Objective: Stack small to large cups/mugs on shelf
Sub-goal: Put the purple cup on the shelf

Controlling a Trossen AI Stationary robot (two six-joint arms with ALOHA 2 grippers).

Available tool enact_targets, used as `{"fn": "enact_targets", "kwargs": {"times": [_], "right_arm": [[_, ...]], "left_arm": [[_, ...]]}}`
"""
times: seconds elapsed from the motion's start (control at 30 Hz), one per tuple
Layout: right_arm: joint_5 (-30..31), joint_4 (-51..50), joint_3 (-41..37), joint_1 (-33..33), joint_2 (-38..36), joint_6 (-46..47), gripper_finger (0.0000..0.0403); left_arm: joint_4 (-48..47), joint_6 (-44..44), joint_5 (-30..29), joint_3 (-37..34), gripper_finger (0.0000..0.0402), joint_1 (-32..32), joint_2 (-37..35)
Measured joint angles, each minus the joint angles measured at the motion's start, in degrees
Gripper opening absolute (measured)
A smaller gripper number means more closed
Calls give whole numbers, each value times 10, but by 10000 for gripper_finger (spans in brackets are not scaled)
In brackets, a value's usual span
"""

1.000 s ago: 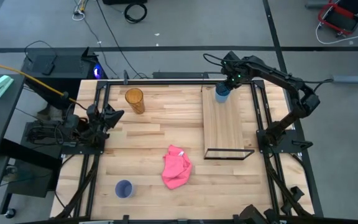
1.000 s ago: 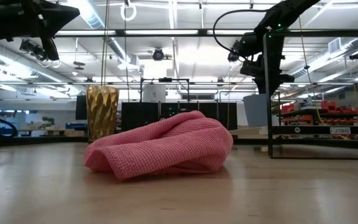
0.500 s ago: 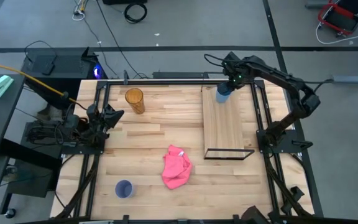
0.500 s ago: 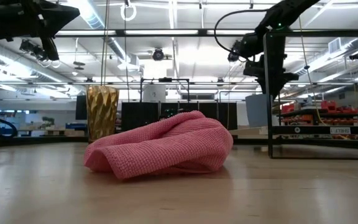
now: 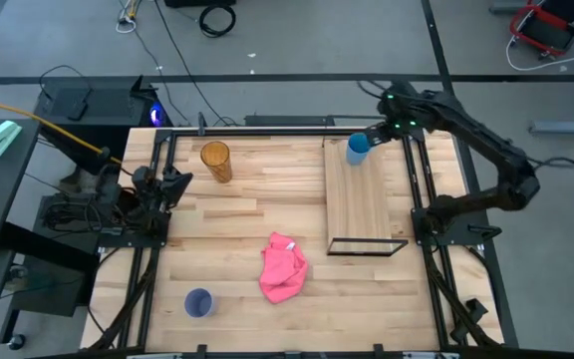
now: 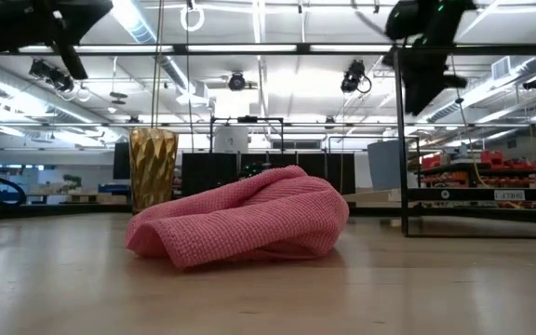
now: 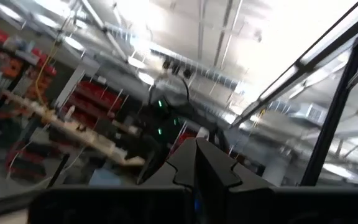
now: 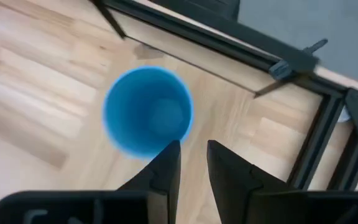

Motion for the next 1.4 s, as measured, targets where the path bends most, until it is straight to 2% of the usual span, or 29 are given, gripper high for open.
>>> {"fn": "enact_targets", "kwargs": {"times": [0.13,0.23,0.37,0.47,0.57,0.67,0.77,0.87,0.97,1.13,1.27,1.4], "right_arm": [[-43,-21,0,12,-70,56,87],[-50,-21,0,31,-125,101,87],[-51,-22,0,70,-188,145,87],[-59,-23,0,100,-229,163,87],[-61,-23,0,128,-260,167,87],[-62,-30,0,148,-284,164,87],[-64,-43,0,162,-301,158,87],[-79,-61,0,172,-312,160,87],[-98,-75,0,183,-317,143,87],[-132,-83,0,201,-317,104,87],[-147,-83,0,218,-317,92,87],[-148,-86,0,234,-317,88,87]], "left_arm": [[63,37,9,0,20,0,0],[111,69,53,0,22,0,0],[175,71,114,2,20,0,0],[142,62,142,29,17,-1,0],[44,49,144,81,16,-1,21],[-52,38,132,154,16,-1,75],[-162,22,118,243,13,-1,152],[-312,-22,85,346,12,-1,242],[-477,-106,58,460,12,-1,332],[-783,-284,66,658,12,-19,470],[-1001,-418,84,782,12,-77,563],[-1116,-539,102,851,12,-167,635]]}}
